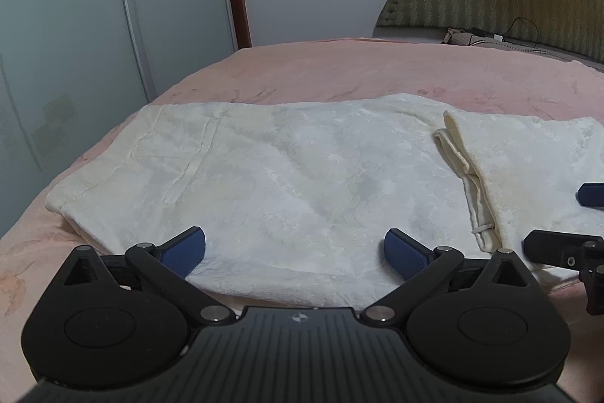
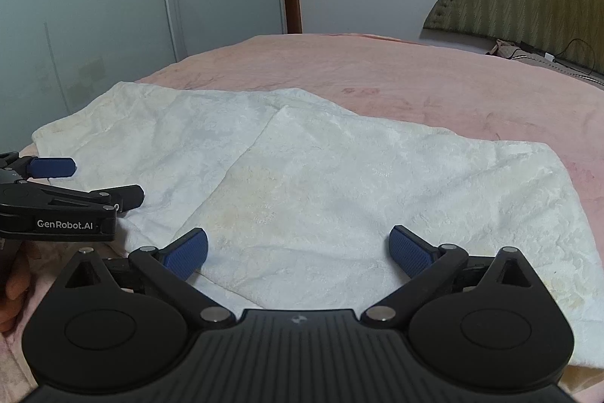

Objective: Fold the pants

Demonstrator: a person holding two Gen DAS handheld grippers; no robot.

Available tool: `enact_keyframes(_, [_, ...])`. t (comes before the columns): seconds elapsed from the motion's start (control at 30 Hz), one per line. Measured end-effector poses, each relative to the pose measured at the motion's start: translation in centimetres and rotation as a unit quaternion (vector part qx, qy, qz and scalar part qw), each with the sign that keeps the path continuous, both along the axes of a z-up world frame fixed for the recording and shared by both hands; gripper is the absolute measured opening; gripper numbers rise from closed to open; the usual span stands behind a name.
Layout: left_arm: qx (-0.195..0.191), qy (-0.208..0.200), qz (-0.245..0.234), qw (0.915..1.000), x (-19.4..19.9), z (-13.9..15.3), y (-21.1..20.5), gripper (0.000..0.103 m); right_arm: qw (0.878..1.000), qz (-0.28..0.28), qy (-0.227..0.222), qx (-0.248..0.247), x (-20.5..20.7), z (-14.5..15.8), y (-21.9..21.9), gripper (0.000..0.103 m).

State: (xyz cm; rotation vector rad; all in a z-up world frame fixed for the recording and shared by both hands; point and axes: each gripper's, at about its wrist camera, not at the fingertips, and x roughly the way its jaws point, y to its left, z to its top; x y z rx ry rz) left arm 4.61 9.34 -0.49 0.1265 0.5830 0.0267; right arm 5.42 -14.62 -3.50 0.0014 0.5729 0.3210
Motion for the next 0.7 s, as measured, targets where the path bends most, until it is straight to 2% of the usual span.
enact_keyframes(0.13, [-0.008, -0.007, -0.010, 0.9999, -0.8, 0.4, 0.7, 0.103, 1.000, 0.005, -0.015, 0.014, -0.7, 0.6, 0.6, 0.103])
enact_keyframes(0.23, [-0.021, -0.016, 0.006, 0.9996, -1.9, 1.3, 2.6, 0.101, 0.997, 0.058, -0.042, 0.026, -1.7, 1.7, 2.8, 0.103])
enact_keyframes(0.33, [-0.056, -0.018, 0.057, 0.9966, -2.3, 2.2, 6.3, 0.099, 0.990, 0.107, -0.092, -0.031, -3.0, 2.6, 6.8, 0.103])
enact_keyframes(0.4, [-0.109, -0.004, 0.096, 0.9894, -1.8, 2.6, 9.8, 0.098, 0.980, 0.136, -0.121, -0.085, -3.7, 2.6, 9.6, 0.102])
enact_keyframes(0.47, [-0.190, 0.017, 0.132, 0.9728, -0.9, 2.6, 13.6, 0.098, 0.967, 0.166, -0.140, -0.135, -4.3, 2.2, 12.3, 0.102])
enact_keyframes(0.57, [-0.329, 0.051, 0.159, 0.9293, 0.2, 1.8, 18.9, 0.097, 0.948, 0.205, -0.155, -0.185, -4.8, 1.6, 15.7, 0.099])
enact_keyframes(0.63, [-0.392, 0.067, 0.154, 0.9044, 0.8, 1.1, 20.8, 0.098, 0.937, 0.221, -0.162, -0.217, -4.9, 1.1, 17.6, 0.096])
enact_keyframes(0.7, [-0.418, 0.071, 0.148, 0.8935, 1.1, 0.9, 21.7, 0.098, 0.921, 0.226, -0.174, -0.267, -4.8, 0.1, 19.6, 0.087])
